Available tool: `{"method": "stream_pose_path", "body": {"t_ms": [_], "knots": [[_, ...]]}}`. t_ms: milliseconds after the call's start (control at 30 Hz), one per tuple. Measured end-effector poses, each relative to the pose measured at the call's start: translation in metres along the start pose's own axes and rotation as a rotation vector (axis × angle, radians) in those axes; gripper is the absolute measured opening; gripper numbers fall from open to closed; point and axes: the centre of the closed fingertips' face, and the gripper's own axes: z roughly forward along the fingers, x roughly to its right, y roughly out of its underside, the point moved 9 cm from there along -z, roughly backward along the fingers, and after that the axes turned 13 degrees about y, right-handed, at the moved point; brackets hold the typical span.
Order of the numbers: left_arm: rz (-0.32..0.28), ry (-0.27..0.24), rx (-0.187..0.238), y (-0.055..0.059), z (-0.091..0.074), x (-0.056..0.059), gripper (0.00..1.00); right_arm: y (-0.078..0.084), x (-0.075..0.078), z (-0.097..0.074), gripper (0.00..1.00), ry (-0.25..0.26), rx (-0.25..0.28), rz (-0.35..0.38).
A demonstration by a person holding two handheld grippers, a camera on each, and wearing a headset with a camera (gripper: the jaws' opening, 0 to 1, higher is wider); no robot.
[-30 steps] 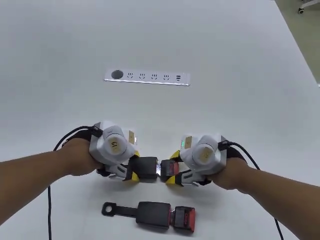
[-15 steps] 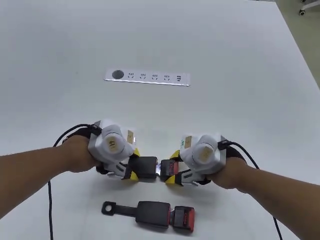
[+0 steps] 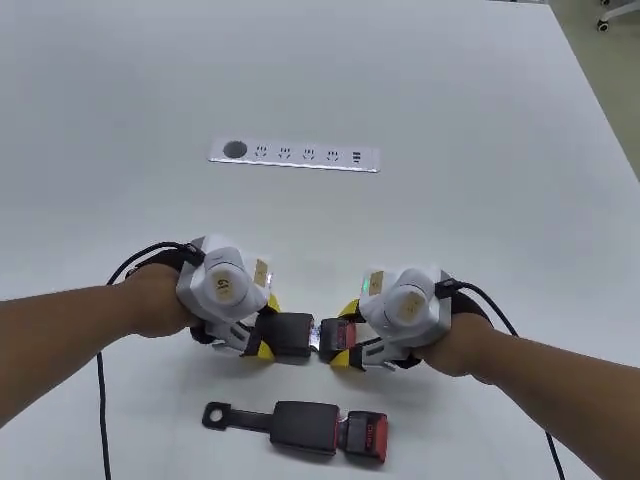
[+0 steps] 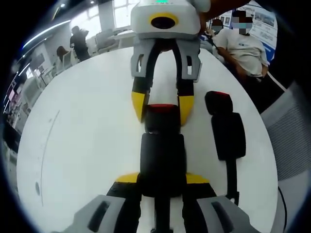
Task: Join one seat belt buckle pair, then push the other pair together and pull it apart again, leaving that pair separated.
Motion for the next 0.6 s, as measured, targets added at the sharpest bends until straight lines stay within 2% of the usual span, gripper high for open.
{"method": "stream_pose_path", "body": {"t_ms": [300,600], "knots": [[0.001,0.003,-0.008,0.003,0.000,-0.002,0.33,0.003,0.000,-0.001,0.32,0.004,0.005,0.008],[-0.001,0.009,-0.013,0.004,-0.001,-0.002,0.33,0.011,0.002,-0.010,0.32,-0.001,0.006,0.006]]}}
